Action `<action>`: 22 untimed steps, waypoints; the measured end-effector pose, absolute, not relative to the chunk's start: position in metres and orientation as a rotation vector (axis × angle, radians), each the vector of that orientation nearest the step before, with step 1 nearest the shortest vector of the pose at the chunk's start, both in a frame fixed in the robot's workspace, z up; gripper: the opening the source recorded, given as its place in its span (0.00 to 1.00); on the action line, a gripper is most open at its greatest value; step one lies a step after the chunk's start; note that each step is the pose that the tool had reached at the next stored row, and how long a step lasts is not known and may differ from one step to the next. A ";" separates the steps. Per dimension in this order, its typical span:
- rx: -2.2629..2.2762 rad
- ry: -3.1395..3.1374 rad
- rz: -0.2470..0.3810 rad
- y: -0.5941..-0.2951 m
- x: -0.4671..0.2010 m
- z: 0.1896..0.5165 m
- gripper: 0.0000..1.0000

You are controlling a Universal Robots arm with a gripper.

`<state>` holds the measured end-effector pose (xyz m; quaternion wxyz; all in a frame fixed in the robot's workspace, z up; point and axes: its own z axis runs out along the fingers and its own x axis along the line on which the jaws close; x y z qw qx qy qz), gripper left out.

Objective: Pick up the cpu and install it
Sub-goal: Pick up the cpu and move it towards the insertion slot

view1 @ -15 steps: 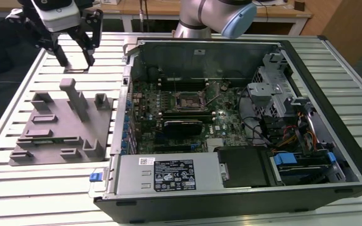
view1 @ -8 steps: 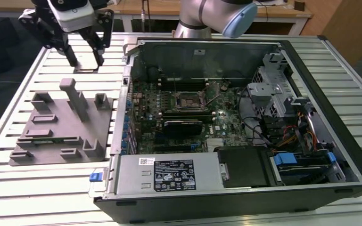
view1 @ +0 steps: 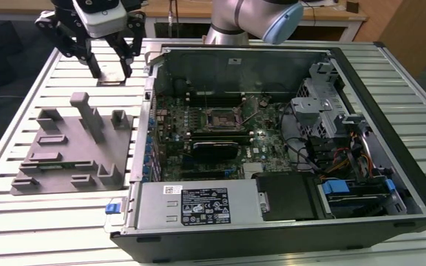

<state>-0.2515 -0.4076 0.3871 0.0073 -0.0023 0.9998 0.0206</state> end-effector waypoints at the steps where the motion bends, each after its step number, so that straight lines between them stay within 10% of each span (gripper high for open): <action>1: -0.007 3.126 0.064 -0.408 -0.250 0.387 0.53; 22: -0.007 3.126 0.064 -0.408 -0.216 0.387 0.53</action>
